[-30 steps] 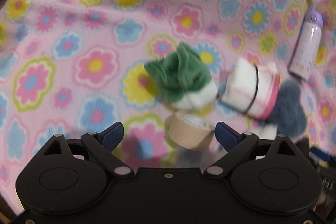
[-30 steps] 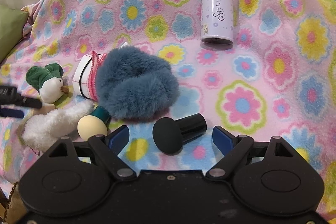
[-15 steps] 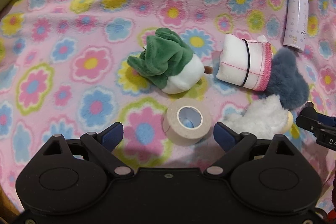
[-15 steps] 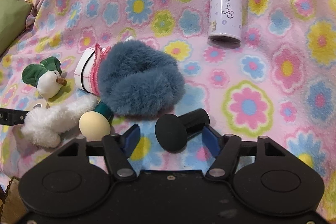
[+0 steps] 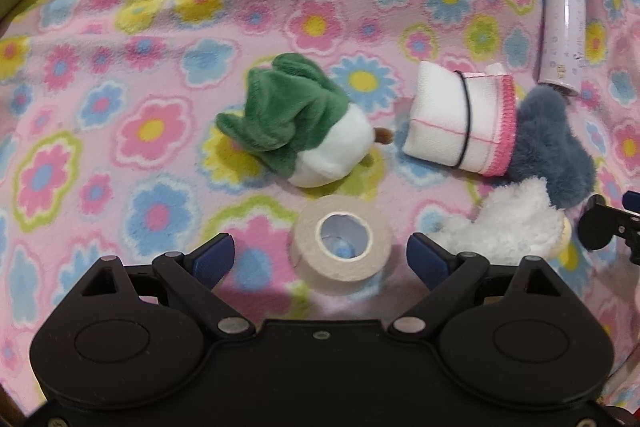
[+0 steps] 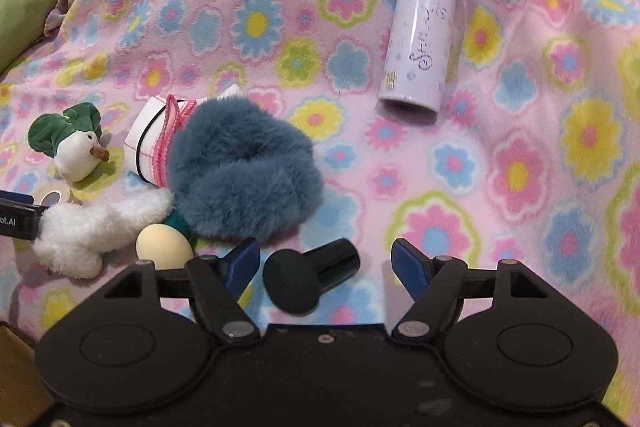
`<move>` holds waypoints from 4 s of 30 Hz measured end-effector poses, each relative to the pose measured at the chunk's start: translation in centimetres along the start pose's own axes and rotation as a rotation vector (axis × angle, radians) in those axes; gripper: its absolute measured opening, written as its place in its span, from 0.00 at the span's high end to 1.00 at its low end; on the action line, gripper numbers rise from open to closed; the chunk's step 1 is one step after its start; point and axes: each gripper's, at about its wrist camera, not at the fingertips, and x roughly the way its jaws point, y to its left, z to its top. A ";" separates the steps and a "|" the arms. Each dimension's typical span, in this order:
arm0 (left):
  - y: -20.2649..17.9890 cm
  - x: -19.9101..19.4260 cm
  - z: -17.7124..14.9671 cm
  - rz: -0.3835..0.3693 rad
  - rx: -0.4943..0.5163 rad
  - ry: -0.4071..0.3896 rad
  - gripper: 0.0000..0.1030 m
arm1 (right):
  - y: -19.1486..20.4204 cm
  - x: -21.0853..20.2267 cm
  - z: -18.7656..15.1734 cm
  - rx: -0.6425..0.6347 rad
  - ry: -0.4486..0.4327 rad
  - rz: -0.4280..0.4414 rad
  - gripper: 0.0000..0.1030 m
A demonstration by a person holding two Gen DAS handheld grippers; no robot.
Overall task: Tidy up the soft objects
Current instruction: 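Close the left tool on the beige tape roll while the right tool grasps the black roller, then carry the tape roll in the left tool and roller in the right tool over the basket, then open the left tool to drop the tape roll while the right tool releases the roller into the basket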
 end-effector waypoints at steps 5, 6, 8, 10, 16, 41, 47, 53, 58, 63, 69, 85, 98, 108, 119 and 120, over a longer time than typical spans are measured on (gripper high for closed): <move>-1.0 0.4 -0.2 -0.012 0.044 0.002 0.25 | -0.1 0.2 -0.2 -0.045 -0.015 0.019 0.30; -1.1 0.5 -0.3 -0.010 0.049 0.000 0.27 | 0.0 0.3 -0.3 -0.059 -0.016 0.026 0.30; -1.1 0.6 -0.4 -0.007 0.057 -0.007 0.33 | 0.3 0.5 -0.6 -0.090 -0.019 0.035 0.30; -1.3 0.4 -0.5 -0.008 0.073 -0.015 0.45 | 0.7 0.8 -0.9 -0.119 -0.020 0.035 0.30; -1.1 0.2 -0.7 0.002 0.086 -0.025 0.53 | 1.0 1.5 -1.5 -0.168 -0.025 0.039 0.45; -1.2 -10.0 -3.6 -0.030 0.012 -0.124 0.53 | 3.2 -11.3 -3.4 -0.006 -0.144 0.108 0.45; -2.2 -12.6 -7.5 -0.055 0.003 -0.110 0.53 | 4.4 -15.1 -6.6 0.072 -0.087 0.187 0.44; -3.2 -14.7 -11.9 -0.077 -0.010 -0.101 0.53 | 6.0 -18.7 -11.1 0.094 -0.055 0.231 0.44; -3.8 -16.3 -14.7 -0.084 -0.021 -0.114 0.53 | 6.4 -20.4 -13.8 0.122 -0.011 0.240 0.44; -4.3 -17.6 -16.8 -0.085 -0.031 -0.130 0.53 | 6.9 -21.7 -16.2 0.158 0.021 0.255 0.44; -4.6 -18.0 -18.7 -0.054 -0.047 -0.147 0.53 | 5.9 -22.7 -17.0 0.237 0.019 0.240 0.44; -4.5 -16.7 -19.9 -0.051 -0.070 -0.077 0.53 | 6.2 -22.3 -17.2 0.236 0.066 0.244 0.44; -4.5 -15.9 -20.0 -0.070 -0.078 -0.028 0.53 | 6.2 -21.0 -17.3 0.253 0.113 0.249 0.44; -4.4 -15.3 -20.0 -0.080 -0.091 0.009 0.53 | 6.1 -19.9 -17.4 0.264 0.152 0.252 0.44; -4.3 -15.2 -20.0 -0.076 -0.097 0.017 0.53 | 6.1 -19.8 -17.4 0.268 0.160 0.251 0.43; -4.3 -15.2 -20.0 -0.074 -0.096 0.017 0.53 | 6.1 -19.8 -17.3 0.267 0.158 0.248 0.43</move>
